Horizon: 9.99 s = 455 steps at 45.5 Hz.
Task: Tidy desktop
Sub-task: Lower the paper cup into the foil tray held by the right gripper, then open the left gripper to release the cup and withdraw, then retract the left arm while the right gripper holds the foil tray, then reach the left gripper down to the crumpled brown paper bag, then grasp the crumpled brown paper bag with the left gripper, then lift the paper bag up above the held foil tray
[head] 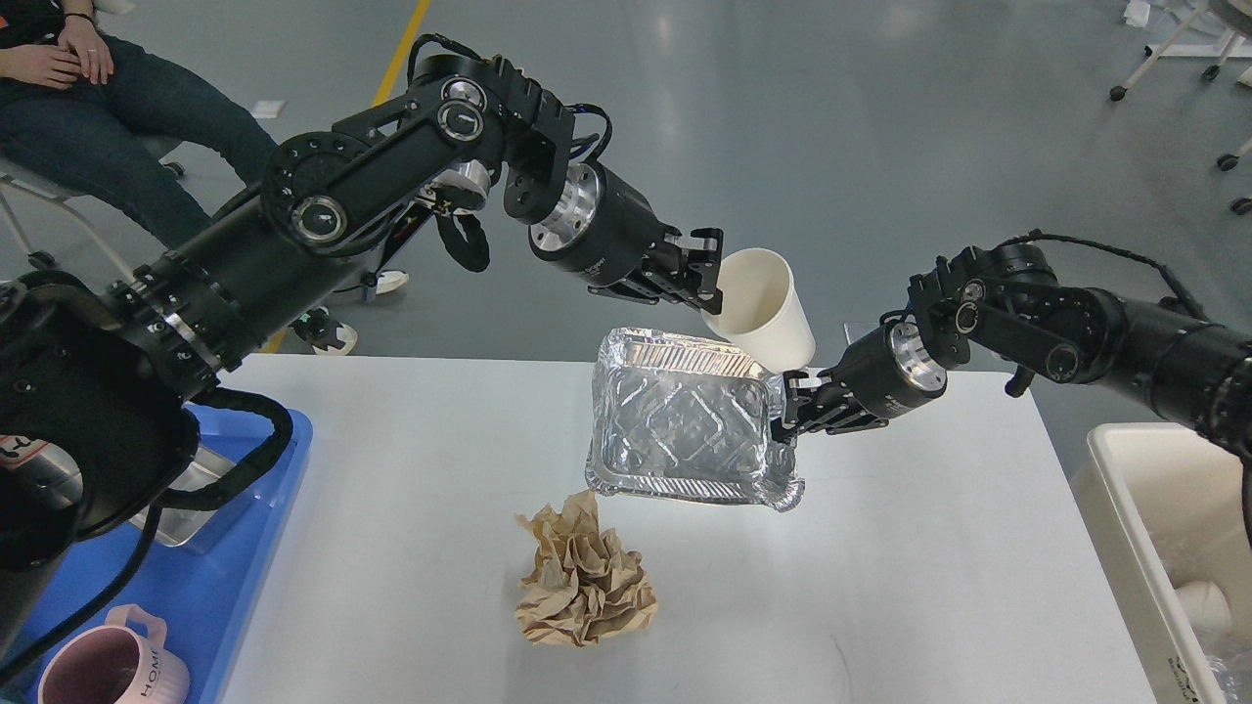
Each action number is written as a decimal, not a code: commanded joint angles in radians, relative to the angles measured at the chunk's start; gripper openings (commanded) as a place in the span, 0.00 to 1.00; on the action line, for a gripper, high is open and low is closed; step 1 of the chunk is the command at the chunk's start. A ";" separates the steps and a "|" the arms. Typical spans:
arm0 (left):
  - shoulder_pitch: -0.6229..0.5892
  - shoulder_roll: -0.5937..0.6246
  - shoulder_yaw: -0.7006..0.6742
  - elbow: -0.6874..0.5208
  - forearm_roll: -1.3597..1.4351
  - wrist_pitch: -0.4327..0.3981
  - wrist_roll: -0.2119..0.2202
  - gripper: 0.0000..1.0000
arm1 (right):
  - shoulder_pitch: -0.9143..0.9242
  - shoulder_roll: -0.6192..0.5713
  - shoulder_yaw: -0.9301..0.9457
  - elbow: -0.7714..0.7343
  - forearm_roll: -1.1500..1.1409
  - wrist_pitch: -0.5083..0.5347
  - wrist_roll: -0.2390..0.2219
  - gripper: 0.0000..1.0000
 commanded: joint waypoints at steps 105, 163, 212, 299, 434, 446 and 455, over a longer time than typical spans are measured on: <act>0.078 0.012 0.084 -0.046 0.009 0.000 0.070 0.00 | 0.011 0.002 0.014 -0.042 0.043 0.003 0.000 0.00; 0.224 0.194 -0.225 -0.034 -0.086 0.058 0.040 0.97 | 0.010 0.007 0.012 -0.042 0.060 0.008 0.000 0.00; 0.754 0.559 -0.179 -0.218 0.120 0.463 -0.717 0.98 | 0.000 -0.056 0.014 -0.044 0.103 -0.004 -0.001 0.00; 0.541 0.593 -0.114 -0.410 0.460 0.000 -0.402 0.98 | 0.026 -0.064 0.014 -0.044 0.109 -0.008 -0.003 0.00; 0.038 0.389 -0.285 -0.082 0.229 0.091 0.039 0.00 | -0.003 -0.015 -0.005 -0.033 0.106 -0.014 -0.003 0.00; -0.026 0.210 -0.263 -0.065 0.206 0.068 0.045 0.00 | -0.001 0.010 -0.005 -0.042 0.104 -0.018 -0.005 0.00; -0.019 0.107 -0.209 -0.065 0.206 0.041 0.047 0.00 | -0.004 0.008 -0.006 -0.045 0.104 -0.017 -0.006 0.00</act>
